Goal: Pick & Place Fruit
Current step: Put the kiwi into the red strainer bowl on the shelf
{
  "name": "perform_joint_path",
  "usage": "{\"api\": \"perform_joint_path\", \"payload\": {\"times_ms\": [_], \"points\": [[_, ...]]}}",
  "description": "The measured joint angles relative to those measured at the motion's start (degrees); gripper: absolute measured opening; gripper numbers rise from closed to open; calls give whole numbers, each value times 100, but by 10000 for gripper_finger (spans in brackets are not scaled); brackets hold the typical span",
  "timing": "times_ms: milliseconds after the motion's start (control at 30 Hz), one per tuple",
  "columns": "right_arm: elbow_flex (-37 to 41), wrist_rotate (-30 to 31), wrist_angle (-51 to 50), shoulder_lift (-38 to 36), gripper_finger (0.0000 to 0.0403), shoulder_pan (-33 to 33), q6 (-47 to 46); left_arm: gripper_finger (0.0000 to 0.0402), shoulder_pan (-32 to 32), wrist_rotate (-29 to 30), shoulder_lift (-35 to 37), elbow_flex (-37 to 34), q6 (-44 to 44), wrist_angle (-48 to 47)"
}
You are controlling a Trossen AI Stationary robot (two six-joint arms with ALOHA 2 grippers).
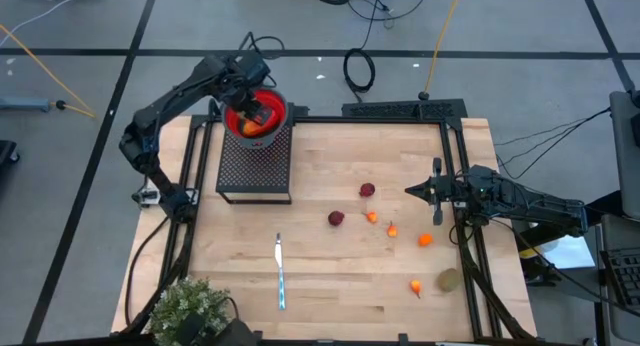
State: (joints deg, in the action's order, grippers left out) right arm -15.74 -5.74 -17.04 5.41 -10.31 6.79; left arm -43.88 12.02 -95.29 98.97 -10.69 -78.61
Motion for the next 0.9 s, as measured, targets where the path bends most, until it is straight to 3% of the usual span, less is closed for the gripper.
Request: {"api": "perform_joint_path", "payload": {"times_ms": [333, 900], "points": [[1, 1, 0, 0, 0, 0, 9, 184, -14, 6, -2, -548, -8, 484], [1, 1, 0, 0, 0, 0, -2, 184, -74, 1, -2, -567, 178, 556]]}}
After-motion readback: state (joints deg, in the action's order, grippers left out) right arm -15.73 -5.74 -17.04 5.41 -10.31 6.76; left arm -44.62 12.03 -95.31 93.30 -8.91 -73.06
